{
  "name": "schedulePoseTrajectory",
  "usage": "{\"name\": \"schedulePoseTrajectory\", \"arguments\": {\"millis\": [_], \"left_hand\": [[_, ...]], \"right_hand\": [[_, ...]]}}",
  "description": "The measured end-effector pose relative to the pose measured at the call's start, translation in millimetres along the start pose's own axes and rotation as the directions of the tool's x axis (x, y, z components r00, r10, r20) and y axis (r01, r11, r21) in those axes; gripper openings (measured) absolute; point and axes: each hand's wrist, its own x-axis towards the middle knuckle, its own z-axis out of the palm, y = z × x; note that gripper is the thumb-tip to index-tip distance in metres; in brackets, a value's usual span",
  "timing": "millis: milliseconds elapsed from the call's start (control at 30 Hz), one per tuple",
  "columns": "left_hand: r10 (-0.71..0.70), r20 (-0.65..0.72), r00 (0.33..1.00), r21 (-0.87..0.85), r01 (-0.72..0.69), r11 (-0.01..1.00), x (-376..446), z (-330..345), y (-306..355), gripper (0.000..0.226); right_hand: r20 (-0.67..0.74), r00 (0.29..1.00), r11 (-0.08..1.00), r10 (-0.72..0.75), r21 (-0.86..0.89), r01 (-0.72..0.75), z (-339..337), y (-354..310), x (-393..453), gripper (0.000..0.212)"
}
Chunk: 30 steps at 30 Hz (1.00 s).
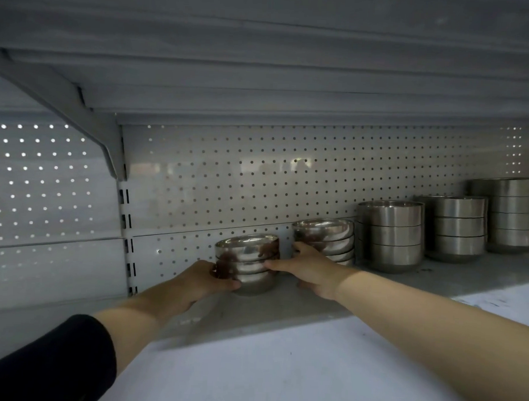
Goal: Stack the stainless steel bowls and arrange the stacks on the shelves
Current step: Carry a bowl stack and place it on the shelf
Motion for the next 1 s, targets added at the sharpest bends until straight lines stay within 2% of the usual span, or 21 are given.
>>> {"name": "schedulePoseTrajectory", "arguments": {"millis": [133,267,300,367,400,467,567,600,700,800,867,933,1000], "left_hand": [[-0.012,0.000,1.000,0.022,0.012,1.000,1.7,-0.5,-1.0,0.042],[-0.023,-0.036,0.999,0.004,0.023,1.000,-0.6,-0.2,0.6,0.038],[-0.039,-0.069,0.997,-0.001,0.039,0.999,-2.0,-1.8,3.2,0.043],[-0.081,-0.125,0.989,0.035,0.086,0.996,-10.1,-6.4,9.8,0.071],[-0.081,-0.137,0.987,0.070,0.091,0.993,-18.2,-10.0,13.7,0.080],[-0.019,-0.161,0.987,0.122,0.039,0.992,-43.8,-19.7,23.4,0.082],[0.036,-0.133,0.990,0.000,-0.037,0.999,-111.3,-38.7,22.8,0.086],[0.082,-0.112,0.990,0.031,-0.079,0.996,-139.8,-47.4,18.1,0.087],[0.189,-0.050,0.981,0.226,-0.173,0.959,-214.5,-80.4,-15.3,0.075],[0.258,-0.093,0.962,0.413,-0.198,0.889,-280.8,-121.2,-47.9,0.052],[0.268,-0.170,0.948,0.487,-0.156,0.860,-311.0,-150.5,-65.8,0.050],[0.209,-0.206,0.956,0.489,-0.084,0.868,-324.0,-180.0,-83.5,0.027],[0.176,-0.256,0.951,0.492,-0.028,0.870,-325.0,-207.0,-100.4,0.019]], "right_hand": [[-0.020,1.000,1.000,0.002,0.004,-0.002,-1.7,0.5,-2.4,0.087],[-0.028,1.000,1.000,0.010,0.000,-0.010,1.2,-3.6,-4.8,0.085],[-0.038,0.999,1.000,0.014,0.000,-0.014,2.5,-6.1,-7.3,0.089],[-0.059,0.998,1.000,0.001,-0.003,-0.001,8.0,-13.7,-13.3,0.096],[-0.070,0.997,0.999,-0.032,-0.020,0.030,13.0,-19.0,-17.7,0.094],[-0.100,0.987,0.987,-0.127,-0.109,0.116,31.6,-32.4,-27.9,0.088],[-0.136,0.963,0.957,-0.231,-0.209,0.200,77.8,-54.2,-47.1,0.092],[-0.126,0.958,0.949,-0.259,-0.218,0.228,96.4,-61.2,-55.0,0.092],[-0.005,0.949,0.926,-0.316,-0.219,0.307,151.3,-78.4,-80.4,0.092],[0.163,0.931,0.921,-0.327,-0.165,0.352,204.6,-89.1,-102.2,0.093],[0.252,0.916,0.933,-0.312,-0.103,0.346,237.1,-94.1,-112.2,0.096],[0.298,0.917,0.953,-0.266,-0.064,0.298,263.2,-99.0,-117.4,0.097],[0.317,0.926,0.974,-0.204,-0.027,0.224,281.4,-102.2,-119.4,0.102]]}}
